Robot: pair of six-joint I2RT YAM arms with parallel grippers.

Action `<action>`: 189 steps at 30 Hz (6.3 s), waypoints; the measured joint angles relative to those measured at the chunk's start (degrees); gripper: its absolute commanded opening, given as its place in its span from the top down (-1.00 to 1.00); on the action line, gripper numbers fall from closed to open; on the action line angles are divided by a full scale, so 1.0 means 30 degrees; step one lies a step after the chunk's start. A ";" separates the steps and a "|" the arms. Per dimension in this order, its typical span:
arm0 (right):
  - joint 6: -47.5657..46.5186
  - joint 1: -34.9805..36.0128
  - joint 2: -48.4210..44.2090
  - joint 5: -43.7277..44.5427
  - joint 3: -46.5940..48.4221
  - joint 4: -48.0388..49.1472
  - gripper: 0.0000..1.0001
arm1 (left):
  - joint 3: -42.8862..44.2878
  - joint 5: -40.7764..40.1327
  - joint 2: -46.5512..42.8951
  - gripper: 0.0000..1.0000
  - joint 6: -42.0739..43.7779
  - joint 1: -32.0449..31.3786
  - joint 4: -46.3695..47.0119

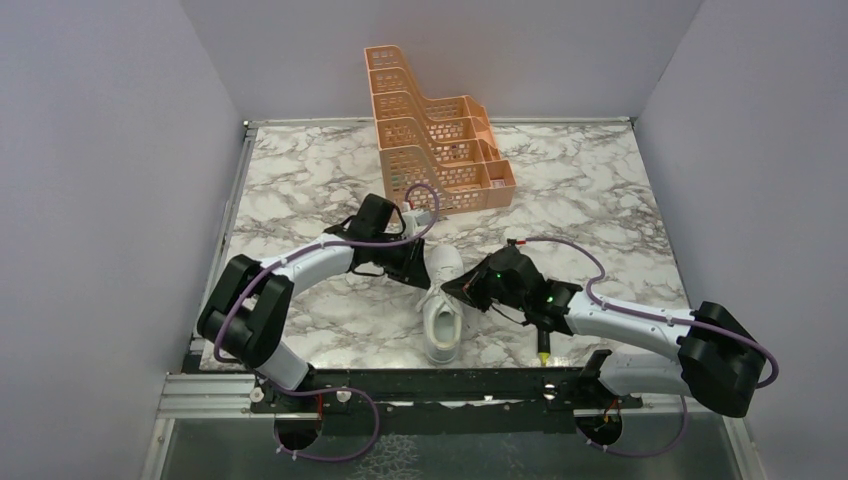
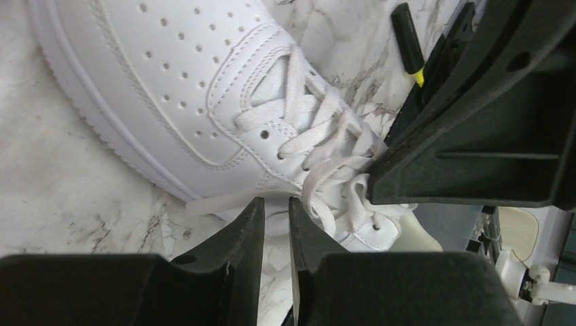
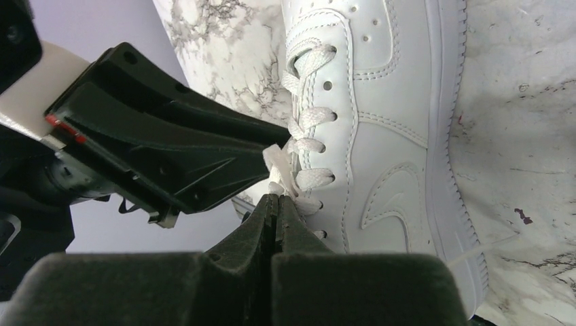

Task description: Tie the shoes

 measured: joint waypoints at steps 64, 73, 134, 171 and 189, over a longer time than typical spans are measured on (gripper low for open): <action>-0.0138 0.0000 0.0437 0.1180 0.1260 -0.2040 0.99 | 0.0597 0.5013 0.0262 0.59 0.0991 -0.0379 0.2062; -0.0750 0.0000 0.0372 0.1144 0.1515 -0.2543 0.99 | 0.0277 0.4947 -0.0124 0.21 0.0721 -0.0372 0.1945; -1.1497 0.0000 -0.0342 -0.2055 0.2667 -0.3067 0.99 | -0.0029 0.0758 -0.2608 1.00 -0.2295 -0.1501 0.1902; -1.0870 0.0233 0.1035 0.0350 0.4575 -0.6186 0.29 | -0.1610 0.0444 -0.2776 1.00 -0.3752 -0.2696 0.3439; -1.3712 -0.2120 -0.1523 -0.3155 0.5464 -0.9697 0.17 | -0.2295 0.0095 -0.3330 1.00 -0.3789 -0.2783 0.3963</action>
